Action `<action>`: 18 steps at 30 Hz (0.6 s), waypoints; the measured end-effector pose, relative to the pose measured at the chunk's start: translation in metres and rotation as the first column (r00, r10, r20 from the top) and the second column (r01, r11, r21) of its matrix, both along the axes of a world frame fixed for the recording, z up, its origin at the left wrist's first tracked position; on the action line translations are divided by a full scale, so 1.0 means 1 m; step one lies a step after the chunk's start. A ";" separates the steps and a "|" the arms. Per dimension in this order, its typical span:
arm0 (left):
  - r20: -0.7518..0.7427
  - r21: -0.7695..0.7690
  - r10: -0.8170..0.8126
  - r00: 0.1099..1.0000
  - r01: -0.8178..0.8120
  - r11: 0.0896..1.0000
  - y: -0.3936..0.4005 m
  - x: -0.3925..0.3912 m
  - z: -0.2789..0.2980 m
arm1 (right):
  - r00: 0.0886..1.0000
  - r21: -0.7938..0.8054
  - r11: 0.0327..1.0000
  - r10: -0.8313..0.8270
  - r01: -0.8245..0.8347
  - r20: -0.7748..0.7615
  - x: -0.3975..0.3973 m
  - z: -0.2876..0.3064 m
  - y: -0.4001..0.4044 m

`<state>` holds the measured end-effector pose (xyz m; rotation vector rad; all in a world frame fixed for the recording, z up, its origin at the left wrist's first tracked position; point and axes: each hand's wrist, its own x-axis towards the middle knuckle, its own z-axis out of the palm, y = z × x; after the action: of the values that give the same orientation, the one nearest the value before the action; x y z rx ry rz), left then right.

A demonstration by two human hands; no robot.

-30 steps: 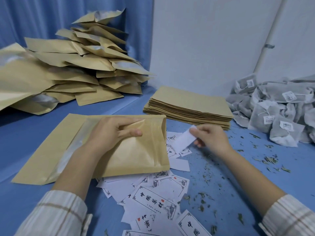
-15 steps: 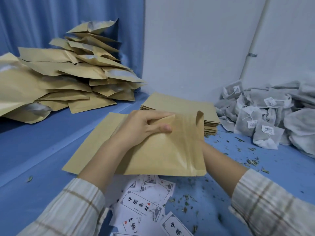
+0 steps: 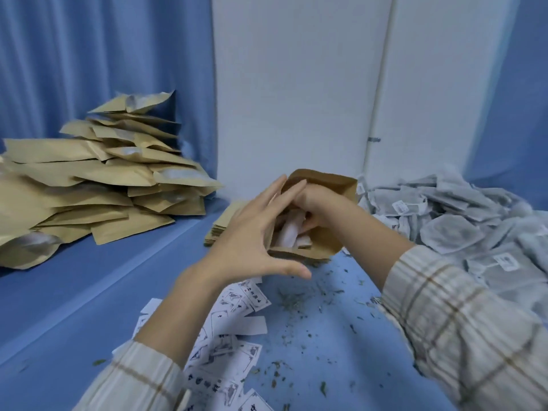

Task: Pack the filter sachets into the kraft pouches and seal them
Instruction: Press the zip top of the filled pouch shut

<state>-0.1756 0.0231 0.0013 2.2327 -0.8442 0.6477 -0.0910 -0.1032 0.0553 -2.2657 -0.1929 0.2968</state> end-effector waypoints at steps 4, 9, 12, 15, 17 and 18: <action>-0.005 -0.301 -0.032 0.999 0.029 0.953 -0.008 0.012 0.001 | 0.998 0.153 0.988 -0.042 0.035 0.047 -0.011 0.015 -0.011; -0.051 -0.355 -0.011 0.999 -0.008 0.935 -0.010 0.021 0.012 | 0.889 -0.483 0.853 0.364 -0.197 0.280 -0.021 0.024 -0.030; -0.050 -0.399 -0.066 0.997 0.041 0.916 -0.016 0.022 0.026 | 0.754 -0.698 0.709 0.511 -0.099 0.413 -0.030 0.035 -0.041; -0.031 -0.482 -0.077 0.997 0.052 0.875 -0.015 0.020 0.044 | 0.657 -0.637 0.768 0.514 -0.067 0.551 -0.039 0.051 -0.061; -0.011 -0.495 -0.021 1.000 0.013 0.869 -0.011 0.020 0.059 | 0.632 -0.586 0.809 0.481 -0.052 0.608 -0.043 0.063 -0.080; -0.009 -0.500 0.012 1.000 -0.015 0.866 -0.008 0.020 0.066 | 0.612 -0.574 0.817 0.479 -0.049 0.629 -0.044 0.067 -0.089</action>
<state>-0.1552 0.0148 0.0676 1.7662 -0.5729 0.7673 -0.1354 -0.1923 0.1220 -2.7624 -1.0330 -0.5628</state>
